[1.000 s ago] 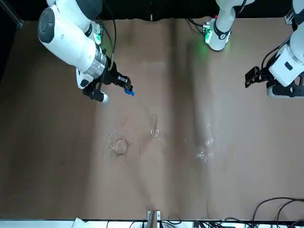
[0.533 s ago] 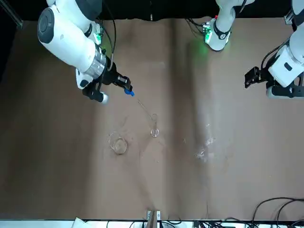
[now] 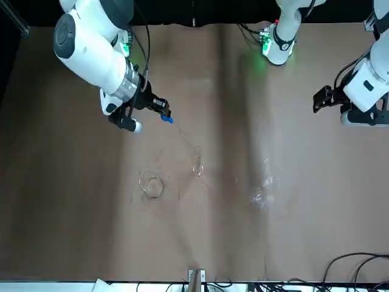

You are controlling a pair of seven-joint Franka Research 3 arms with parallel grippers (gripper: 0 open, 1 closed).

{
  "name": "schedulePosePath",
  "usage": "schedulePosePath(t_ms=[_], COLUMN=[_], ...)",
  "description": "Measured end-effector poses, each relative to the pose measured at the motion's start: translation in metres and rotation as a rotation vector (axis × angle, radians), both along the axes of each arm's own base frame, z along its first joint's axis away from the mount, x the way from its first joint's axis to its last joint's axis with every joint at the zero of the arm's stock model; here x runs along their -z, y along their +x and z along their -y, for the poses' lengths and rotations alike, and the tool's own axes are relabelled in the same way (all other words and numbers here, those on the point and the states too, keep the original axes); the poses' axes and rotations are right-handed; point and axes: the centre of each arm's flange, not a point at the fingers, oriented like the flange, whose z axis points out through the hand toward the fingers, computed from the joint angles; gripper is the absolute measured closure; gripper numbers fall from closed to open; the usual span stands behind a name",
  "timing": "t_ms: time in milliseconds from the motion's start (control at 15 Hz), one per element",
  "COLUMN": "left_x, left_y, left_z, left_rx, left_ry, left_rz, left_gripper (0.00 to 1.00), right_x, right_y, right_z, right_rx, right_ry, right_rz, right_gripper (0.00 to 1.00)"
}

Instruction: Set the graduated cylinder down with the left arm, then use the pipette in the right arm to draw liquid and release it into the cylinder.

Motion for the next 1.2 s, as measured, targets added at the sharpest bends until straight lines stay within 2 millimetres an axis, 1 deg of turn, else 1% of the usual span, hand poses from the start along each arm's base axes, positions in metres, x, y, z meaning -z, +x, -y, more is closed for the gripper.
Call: schedulePosePath(t_ms=[267,400,467,533,667,1200], left_x=[0.0000,0.0000,0.0000,0.0000,0.0000,0.0000], left_y=[0.0000,0.0000,0.0000,0.0000,0.0000,0.0000], left_z=[0.0000,0.0001,0.0001,0.0001,0.0001,0.0002], left_rx=[0.000,0.000,0.001,0.001,0.001,0.001], left_ry=[0.000,0.000,0.000,0.000,0.000,0.000], left_rz=[0.000,0.000,0.000,0.000,0.000,0.000], left_gripper=[0.00,0.00,0.00,0.00,0.00,0.00], right_x=[0.0003,0.0003,0.0003,0.0003,0.0004,0.0007], right_y=[-0.0004,-0.0003,-0.0003,-0.0003,-0.0003,0.0000], right_z=[-0.0006,-0.0006,-0.0006,-0.0006,-0.0006,0.0000], right_rx=[-0.002,-0.002,-0.002,-0.002,-0.002,-0.003], right_ry=[-0.004,-0.004,-0.004,-0.004,-0.004,-0.012], right_rz=[0.002,0.002,0.002,0.002,0.002,0.006], right_gripper=[0.74,0.76,0.79,0.79,0.88,0.91])
